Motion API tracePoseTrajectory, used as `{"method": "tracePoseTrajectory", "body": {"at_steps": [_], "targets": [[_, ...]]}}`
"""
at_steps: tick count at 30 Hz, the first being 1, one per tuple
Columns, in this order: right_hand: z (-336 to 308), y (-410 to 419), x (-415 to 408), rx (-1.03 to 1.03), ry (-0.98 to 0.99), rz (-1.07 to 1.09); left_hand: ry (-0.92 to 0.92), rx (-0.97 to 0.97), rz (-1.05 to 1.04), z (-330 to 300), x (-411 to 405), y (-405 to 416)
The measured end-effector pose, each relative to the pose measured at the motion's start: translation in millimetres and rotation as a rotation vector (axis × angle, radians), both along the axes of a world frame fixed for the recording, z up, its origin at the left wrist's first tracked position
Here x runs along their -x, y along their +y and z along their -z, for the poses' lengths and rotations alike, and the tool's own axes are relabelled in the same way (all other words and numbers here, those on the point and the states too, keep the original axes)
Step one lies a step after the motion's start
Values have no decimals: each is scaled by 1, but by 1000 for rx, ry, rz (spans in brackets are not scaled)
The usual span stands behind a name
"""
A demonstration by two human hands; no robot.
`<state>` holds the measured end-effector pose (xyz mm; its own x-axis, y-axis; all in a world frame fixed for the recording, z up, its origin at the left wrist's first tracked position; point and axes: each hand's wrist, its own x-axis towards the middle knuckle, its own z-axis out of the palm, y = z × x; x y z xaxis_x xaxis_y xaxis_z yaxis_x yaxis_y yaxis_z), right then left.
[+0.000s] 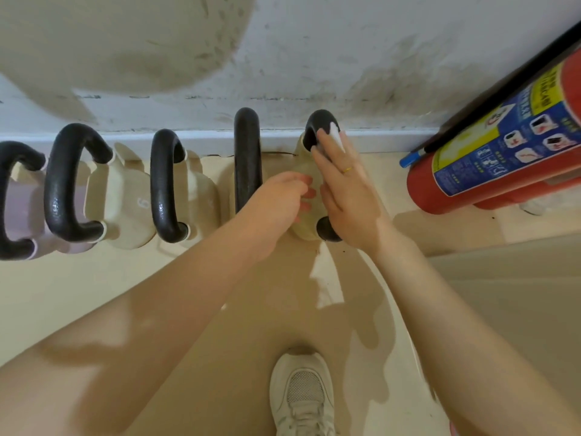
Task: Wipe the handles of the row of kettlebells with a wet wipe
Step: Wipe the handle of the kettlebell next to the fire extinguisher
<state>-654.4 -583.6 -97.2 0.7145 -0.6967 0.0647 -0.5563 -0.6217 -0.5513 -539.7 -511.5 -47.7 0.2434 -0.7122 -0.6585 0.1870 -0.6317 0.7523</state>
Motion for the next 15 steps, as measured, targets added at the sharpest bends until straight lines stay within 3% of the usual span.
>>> {"method": "tracePoseTrajectory", "body": {"at_steps": [2,10,15], "targets": [[0,5,5,-42,-25,16,-3,0,-2,0,2,-1],[-18,13,4,-767,-389,372,-160,83,161,-1,16,-4],[-7,37,22,-858,-479,434,-37,28,143,7,14,-5]]}}
